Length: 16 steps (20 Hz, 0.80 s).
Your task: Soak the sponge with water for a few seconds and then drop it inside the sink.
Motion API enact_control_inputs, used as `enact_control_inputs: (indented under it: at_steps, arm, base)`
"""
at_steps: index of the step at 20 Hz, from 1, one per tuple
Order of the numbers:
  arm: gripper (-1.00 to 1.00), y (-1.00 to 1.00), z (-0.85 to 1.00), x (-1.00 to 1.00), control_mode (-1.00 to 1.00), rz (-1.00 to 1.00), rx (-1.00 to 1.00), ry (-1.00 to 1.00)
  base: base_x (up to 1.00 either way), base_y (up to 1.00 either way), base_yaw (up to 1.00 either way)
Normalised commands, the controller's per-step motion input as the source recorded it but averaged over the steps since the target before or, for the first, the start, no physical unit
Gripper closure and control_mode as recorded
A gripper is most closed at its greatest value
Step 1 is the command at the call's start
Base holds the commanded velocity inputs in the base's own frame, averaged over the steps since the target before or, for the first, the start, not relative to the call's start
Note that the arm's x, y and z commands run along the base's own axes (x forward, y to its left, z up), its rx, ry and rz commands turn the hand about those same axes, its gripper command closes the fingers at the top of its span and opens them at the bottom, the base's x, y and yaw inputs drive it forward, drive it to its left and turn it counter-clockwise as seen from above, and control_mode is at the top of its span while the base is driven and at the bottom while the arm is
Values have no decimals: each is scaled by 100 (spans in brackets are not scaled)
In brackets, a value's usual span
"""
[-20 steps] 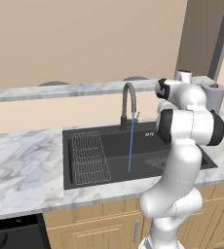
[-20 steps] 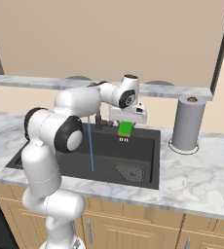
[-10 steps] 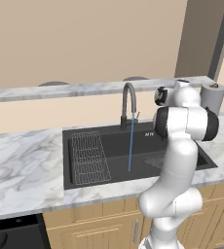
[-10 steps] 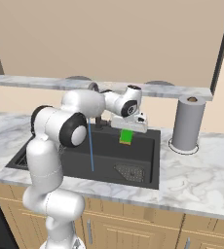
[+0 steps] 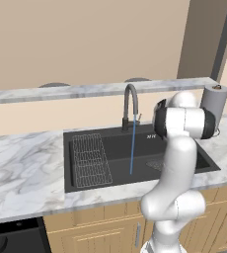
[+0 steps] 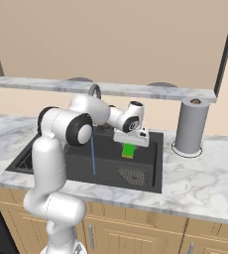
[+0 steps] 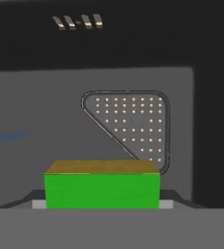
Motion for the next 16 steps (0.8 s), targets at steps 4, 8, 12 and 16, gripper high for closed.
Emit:
enact_control_inputs:
  at_steps: [4,8,12,16]
  arm:
    - [100,0,-69,0,-100,0,0,0]
    - [100,0,-67,2,-100,0,0,0]
    - [100,0,-58,14,-100,0,0,0]
    - [100,0,-28,12,-100,0,0,1]
  base:
    - [0,0,0]
    - [0,0,0]
    - [0,0,0]
    - [0,0,0]
